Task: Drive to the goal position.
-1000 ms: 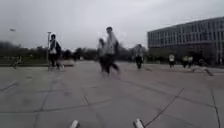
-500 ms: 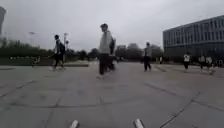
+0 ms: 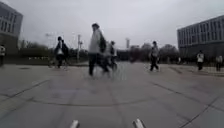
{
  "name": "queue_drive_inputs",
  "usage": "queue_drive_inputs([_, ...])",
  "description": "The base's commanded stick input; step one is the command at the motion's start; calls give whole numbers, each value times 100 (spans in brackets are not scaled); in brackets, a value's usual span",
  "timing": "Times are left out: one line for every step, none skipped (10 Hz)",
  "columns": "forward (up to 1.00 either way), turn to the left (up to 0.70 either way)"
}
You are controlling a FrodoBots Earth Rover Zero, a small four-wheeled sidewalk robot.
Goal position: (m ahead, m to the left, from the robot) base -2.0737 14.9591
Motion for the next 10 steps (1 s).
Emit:
queue_drive_inputs([0,0])
queue_drive_inputs([4,0])
queue_drive_inputs([6,0])
queue_drive_inputs([6,0])
queue_drive_inputs([18,0])
queue_drive_inputs([23,0])
queue_drive_inputs([17,0])
queue_drive_inputs([7,0])
queue_drive_inputs([5,0])
queue_drive_inputs([9,0])
